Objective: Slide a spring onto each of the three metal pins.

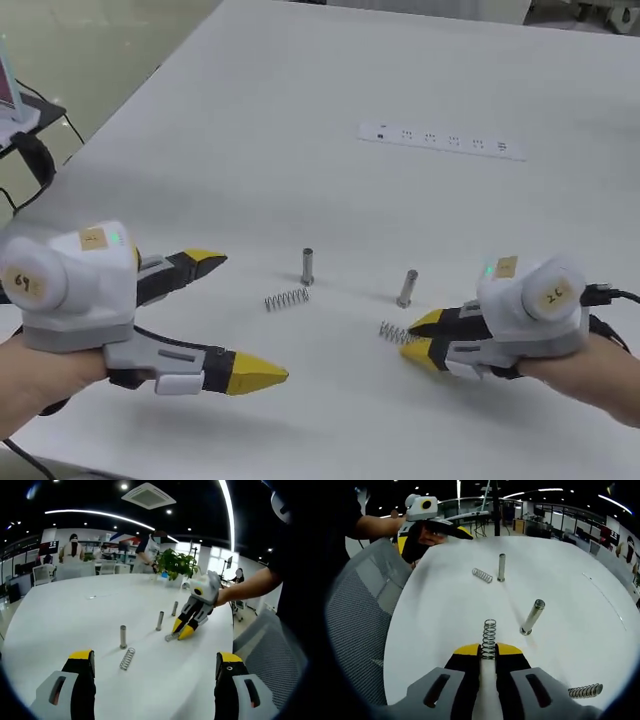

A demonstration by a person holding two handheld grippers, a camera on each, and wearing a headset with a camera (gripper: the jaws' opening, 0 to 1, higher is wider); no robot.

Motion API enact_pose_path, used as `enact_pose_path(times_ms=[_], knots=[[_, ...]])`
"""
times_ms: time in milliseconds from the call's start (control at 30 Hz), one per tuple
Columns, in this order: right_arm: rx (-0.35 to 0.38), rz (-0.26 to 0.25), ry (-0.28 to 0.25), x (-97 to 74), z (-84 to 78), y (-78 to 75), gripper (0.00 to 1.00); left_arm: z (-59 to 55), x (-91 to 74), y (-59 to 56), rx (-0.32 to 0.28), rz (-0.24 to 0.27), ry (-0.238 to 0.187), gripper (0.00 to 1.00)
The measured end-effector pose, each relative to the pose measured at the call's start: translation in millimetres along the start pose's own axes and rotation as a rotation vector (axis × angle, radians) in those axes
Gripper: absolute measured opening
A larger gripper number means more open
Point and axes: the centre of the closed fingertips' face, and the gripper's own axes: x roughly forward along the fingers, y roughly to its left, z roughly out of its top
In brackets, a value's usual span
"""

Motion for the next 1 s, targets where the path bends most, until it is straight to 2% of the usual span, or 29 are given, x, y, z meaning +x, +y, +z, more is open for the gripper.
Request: enact_pose_path(times_ms=[33, 67, 333, 700, 1000], knots=[[-0.025, 0.004, -0.024, 1.2, 6.9, 1.3, 0.09, -0.1, 0.1, -0.2, 0.001, 0.000, 0.001, 0.98], [-0.008, 0.002, -0.022, 0.9, 8.2, 1.9, 0.09, -0.5, 0.3, -0.6, 0.006, 0.000, 0.004, 0.98], [-0.009, 0.006, -0.026, -8.9, 9.7, 3.3, 0.08, 3.9, 5.3, -5.1, 0.014, -0.015, 0.000, 0.98], [-0.024, 0.001, -0.029, -25.2, 9.1, 2.0, 0.08, 4.2, 12.7, -14.1, 0.025, -0.040, 0.005, 0.96], [-0.048, 0.005, -0.040, -36.8, 15.2, 5.3, 0.08, 12.0, 16.8, -18.3, 0.048, -0.068, 0.006, 0.93]])
